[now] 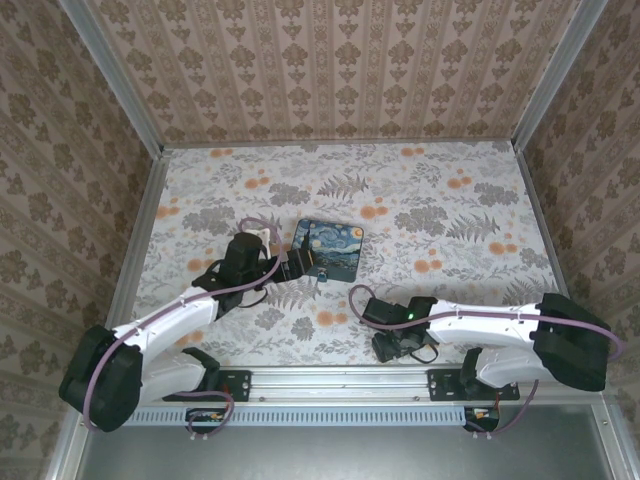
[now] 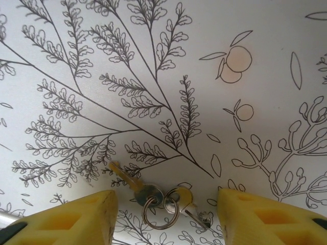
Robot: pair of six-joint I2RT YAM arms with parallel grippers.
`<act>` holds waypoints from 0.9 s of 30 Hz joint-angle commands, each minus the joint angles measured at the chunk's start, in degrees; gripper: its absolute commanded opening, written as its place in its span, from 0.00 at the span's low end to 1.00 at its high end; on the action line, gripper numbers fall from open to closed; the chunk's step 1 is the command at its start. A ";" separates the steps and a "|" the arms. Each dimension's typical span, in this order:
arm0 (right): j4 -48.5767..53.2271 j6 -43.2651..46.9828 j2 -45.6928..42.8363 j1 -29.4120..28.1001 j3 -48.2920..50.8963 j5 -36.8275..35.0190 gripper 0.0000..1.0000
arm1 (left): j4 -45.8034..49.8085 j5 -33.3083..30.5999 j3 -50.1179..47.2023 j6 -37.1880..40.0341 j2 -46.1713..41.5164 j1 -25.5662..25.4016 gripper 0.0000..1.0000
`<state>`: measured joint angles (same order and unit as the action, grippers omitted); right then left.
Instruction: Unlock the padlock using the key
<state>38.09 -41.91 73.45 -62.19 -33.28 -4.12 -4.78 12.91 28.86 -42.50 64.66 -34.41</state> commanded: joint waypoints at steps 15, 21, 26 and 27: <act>0.44 1.23 8.42 -1.84 -1.53 0.86 0.37 | -3.00 1.50 -1.08 -1.65 0.73 0.31 1.00; -2.70 0.26 8.73 -1.79 -0.18 2.05 0.23 | -3.05 1.60 -1.57 -2.06 0.20 0.31 1.00; -4.03 0.05 8.73 -1.67 0.19 2.06 0.12 | -3.05 1.34 -1.79 -2.32 0.03 0.31 1.00; -4.37 0.15 8.73 -1.51 0.02 1.93 0.09 | -3.11 1.25 -1.79 -2.35 0.11 0.31 1.00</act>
<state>39.48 -41.04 78.74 -63.64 -36.93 -4.27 -6.90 13.74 27.70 -43.99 64.93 -34.41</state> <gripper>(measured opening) 0.112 0.999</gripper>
